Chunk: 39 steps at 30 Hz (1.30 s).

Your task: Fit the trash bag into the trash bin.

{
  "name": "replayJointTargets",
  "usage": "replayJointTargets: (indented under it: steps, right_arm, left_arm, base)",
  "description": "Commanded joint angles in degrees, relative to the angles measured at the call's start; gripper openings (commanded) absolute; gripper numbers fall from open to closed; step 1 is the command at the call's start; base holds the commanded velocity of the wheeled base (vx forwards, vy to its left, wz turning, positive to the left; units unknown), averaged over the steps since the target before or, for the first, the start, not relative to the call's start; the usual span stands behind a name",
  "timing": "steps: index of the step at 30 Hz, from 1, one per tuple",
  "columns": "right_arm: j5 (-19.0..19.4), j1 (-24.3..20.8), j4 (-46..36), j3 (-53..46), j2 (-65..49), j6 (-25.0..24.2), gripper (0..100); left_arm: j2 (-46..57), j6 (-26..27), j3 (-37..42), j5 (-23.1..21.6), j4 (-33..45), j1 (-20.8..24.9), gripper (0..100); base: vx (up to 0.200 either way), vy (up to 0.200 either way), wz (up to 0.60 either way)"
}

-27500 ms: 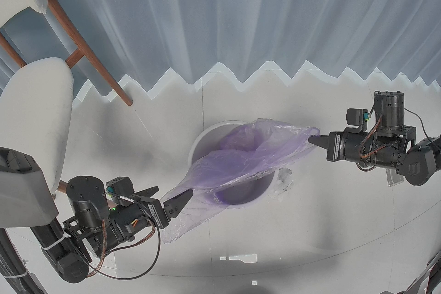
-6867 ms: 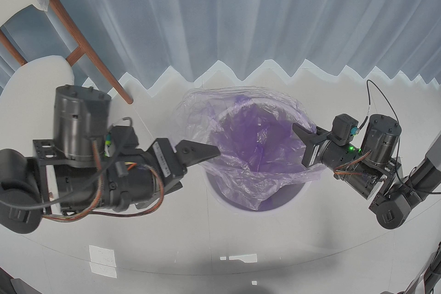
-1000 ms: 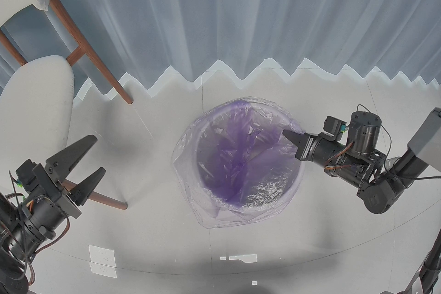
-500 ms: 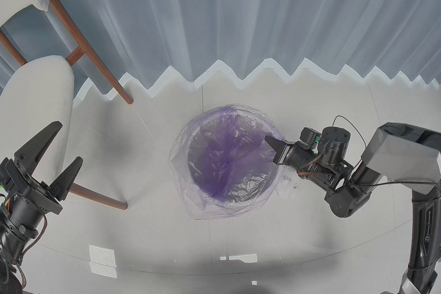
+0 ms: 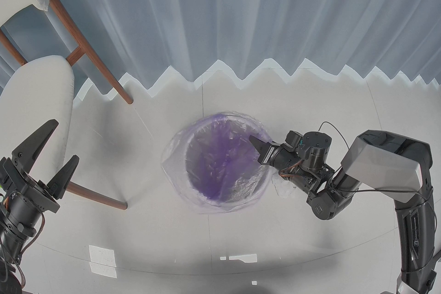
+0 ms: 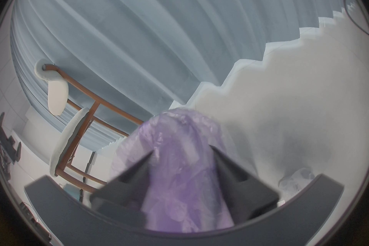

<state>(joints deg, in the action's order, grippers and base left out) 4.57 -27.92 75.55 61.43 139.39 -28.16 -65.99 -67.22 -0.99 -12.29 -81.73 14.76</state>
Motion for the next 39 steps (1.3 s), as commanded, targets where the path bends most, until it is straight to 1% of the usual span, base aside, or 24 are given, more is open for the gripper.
replayJointTargets:
  steps: [1,6,9,12,14,22,24,30,32,34,35,36,39]
  right_arm:
    - [-0.4,-0.8,0.2,-0.1,0.7,0.1,100]
    - [-1.2,-1.7,2.0,-1.7,0.3,0.8,100]
    - [-1.2,-1.6,3.2,-4.6,-1.0,2.9,100]
    - [-1.2,-1.4,4.1,-6.1,-1.5,3.6,100]
    - [-1.2,-0.9,6.5,-9.7,-3.1,4.3,100]
    - [-1.0,0.8,13.7,-19.3,-5.4,3.9,100]
    - [-0.6,1.5,13.9,-21.4,-6.6,3.5,100]
    - [-0.5,3.3,14.0,-22.8,-7.5,2.1,100]
    - [-0.6,4.1,13.9,-23.9,-9.7,1.2,100]
    - [-0.6,3.9,13.8,-27.2,-11.8,0.4,100]
    - [-0.6,3.9,13.8,-27.2,-11.8,0.4,100]
    - [-0.7,3.6,13.9,-32.1,-12.6,0.3,100]
    - [-1.4,3.6,14.1,-39.6,-11.4,0.2,100]
  left_arm:
    - [0.0,0.0,1.0,0.0,0.4,-0.4,100]
    - [0.0,0.0,1.0,0.0,1.6,-0.5,100]
    - [0.1,0.1,1.0,0.0,1.6,-0.5,100]
    - [0.2,0.1,1.0,0.1,1.6,-0.5,100]
    - [0.2,0.1,1.0,0.1,1.7,-0.5,100]
    - [0.2,0.2,1.0,0.0,2.7,-0.5,100]
    - [0.2,0.2,1.0,0.0,2.7,-0.5,100]
    - [0.2,0.6,1.0,0.0,2.6,-0.5,100]
    - [0.3,0.6,1.0,0.1,2.7,-0.5,100]
    - [0.3,0.4,1.0,0.1,2.7,-0.5,100]
    - [0.3,0.4,1.0,0.1,2.7,-0.5,100]
    - [0.4,0.2,1.0,0.1,2.7,-0.5,100]
    - [0.3,0.1,1.0,0.1,3.2,-0.5,100]
  base:
    - [0.000,0.000,0.00]
    - [0.000,0.000,0.00]
    - [0.000,0.000,0.00]
    - [0.000,0.000,0.00]
    - [0.000,0.000,0.00]
    - [0.000,0.000,0.00]
    - [0.000,0.000,0.00]
    - [0.000,0.000,0.00]
    - [0.000,0.000,0.00]
    - [0.000,0.000,0.00]
    - [0.000,0.000,0.00]
    - [0.000,0.000,0.00]
    - [0.000,0.000,0.00]
